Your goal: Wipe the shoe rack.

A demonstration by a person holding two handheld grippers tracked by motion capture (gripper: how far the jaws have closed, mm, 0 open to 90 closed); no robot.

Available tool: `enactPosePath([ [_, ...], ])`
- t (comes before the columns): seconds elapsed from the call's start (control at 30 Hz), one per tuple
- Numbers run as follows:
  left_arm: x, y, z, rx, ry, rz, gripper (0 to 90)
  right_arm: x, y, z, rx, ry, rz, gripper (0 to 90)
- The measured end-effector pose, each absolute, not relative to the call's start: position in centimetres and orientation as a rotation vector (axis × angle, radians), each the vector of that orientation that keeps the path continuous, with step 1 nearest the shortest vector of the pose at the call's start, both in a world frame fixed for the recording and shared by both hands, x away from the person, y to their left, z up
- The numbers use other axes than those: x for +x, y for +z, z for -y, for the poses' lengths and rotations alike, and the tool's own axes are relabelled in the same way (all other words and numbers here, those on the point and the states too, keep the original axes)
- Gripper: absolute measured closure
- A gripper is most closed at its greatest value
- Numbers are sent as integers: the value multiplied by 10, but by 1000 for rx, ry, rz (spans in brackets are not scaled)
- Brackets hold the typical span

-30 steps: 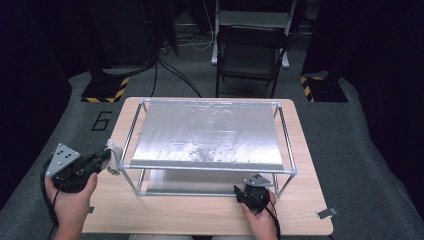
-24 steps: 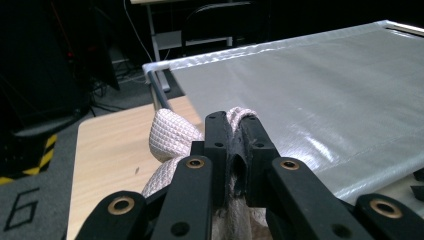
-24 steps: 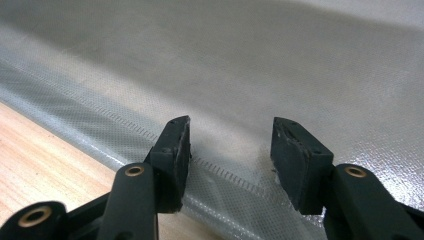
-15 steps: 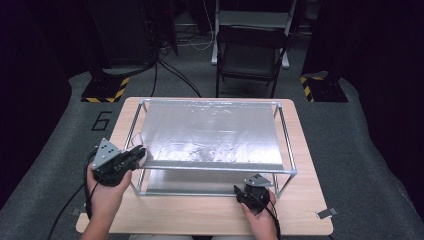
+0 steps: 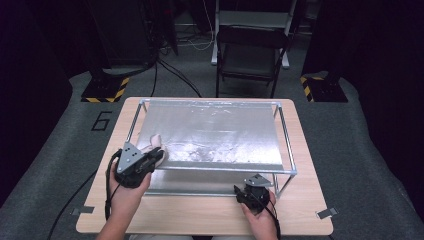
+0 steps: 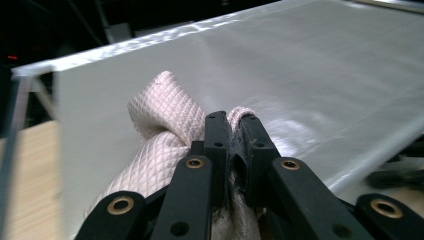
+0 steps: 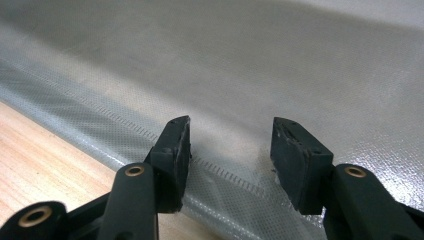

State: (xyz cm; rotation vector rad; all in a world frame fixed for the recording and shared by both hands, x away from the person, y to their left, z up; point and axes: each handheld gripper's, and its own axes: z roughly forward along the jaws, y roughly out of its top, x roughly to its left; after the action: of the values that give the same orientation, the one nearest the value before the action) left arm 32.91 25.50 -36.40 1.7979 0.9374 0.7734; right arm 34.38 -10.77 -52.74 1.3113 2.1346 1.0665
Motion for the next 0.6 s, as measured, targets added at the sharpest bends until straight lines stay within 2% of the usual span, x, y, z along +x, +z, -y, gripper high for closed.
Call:
enactPosePath([
  [0.23, 332, -362, -282, 1744, 788, -1021, 839, 344, -527, 107, 1309, 1068, -2137, 499],
  [0.4, 334, -366, -265, 1761, 749, -994, 839, 344, -528, 108, 1297, 1091, -2122, 499],
  [0.6, 338, -367, -230, 1790, 637, -906, 839, 344, -528, 108, 1296, 1084, -2119, 499],
])
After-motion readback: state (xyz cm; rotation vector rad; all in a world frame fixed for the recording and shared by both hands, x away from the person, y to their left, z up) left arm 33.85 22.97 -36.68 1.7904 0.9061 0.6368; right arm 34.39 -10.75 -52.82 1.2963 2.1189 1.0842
